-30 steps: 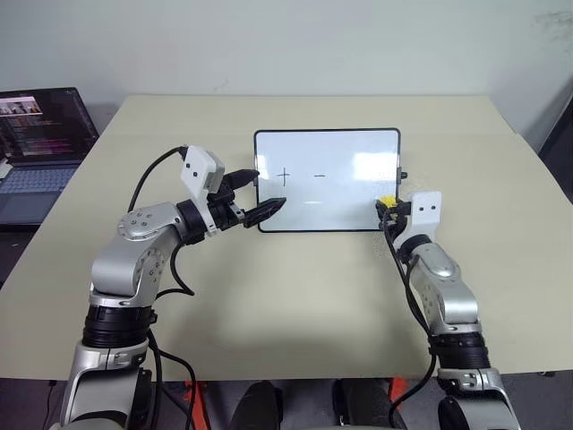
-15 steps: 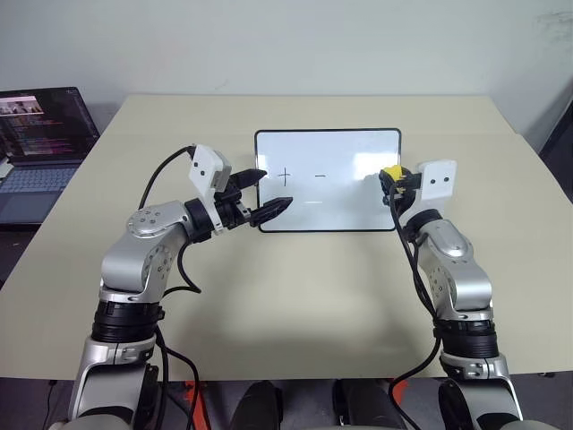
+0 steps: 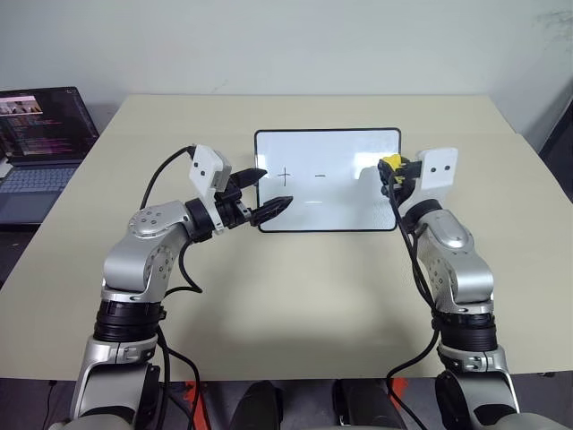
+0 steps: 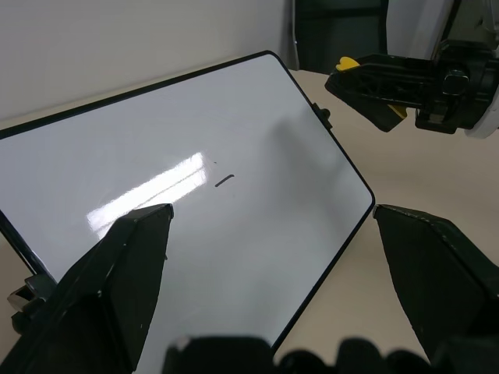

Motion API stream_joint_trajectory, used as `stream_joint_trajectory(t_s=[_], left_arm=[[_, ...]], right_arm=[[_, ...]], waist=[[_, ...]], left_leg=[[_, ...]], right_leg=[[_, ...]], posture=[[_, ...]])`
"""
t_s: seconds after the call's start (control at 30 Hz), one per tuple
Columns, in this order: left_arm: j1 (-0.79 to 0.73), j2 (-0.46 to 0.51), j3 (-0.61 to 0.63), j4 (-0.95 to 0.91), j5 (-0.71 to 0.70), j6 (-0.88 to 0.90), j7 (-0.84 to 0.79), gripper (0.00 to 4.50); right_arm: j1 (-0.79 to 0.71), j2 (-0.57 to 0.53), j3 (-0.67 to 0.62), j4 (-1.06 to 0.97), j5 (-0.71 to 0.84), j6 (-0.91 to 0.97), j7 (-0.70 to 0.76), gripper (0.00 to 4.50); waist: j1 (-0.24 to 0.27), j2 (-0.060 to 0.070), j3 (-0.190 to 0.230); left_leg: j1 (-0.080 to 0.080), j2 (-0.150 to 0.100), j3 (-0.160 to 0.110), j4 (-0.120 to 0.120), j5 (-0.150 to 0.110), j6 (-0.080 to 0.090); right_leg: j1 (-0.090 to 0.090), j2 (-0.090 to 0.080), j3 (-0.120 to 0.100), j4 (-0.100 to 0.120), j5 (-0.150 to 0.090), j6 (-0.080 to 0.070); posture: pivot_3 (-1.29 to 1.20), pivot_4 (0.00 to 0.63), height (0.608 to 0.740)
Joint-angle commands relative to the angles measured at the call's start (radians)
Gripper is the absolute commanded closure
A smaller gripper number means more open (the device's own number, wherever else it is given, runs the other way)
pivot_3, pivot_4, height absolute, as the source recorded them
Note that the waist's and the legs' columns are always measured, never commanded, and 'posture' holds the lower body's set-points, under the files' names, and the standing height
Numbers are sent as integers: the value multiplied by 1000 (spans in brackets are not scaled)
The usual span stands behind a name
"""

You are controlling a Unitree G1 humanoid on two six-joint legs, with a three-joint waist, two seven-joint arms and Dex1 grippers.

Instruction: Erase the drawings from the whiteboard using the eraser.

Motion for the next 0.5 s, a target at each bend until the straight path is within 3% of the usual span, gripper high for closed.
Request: stream_joint_trajectory(t_s=[0.03,0.5], left_arm=[[-3,5,17,-30,0,-23,6,0],[63,24,45,-26,12,-58,27,0]], right_arm=[[-39,3,2,-5,7,-27,5,3210],[-195,60,98,294,-18,-225,100,3210]], waist=[[0,0,0],[-5,0,0]], left_leg=[[0,0,0,0,0,0],[0,0,0,0,0,0]], right_leg=[[0,0,0,0,0,0],[-1,0,0,0,0,0]], posture=[[0,150,740],[0,150,740]])
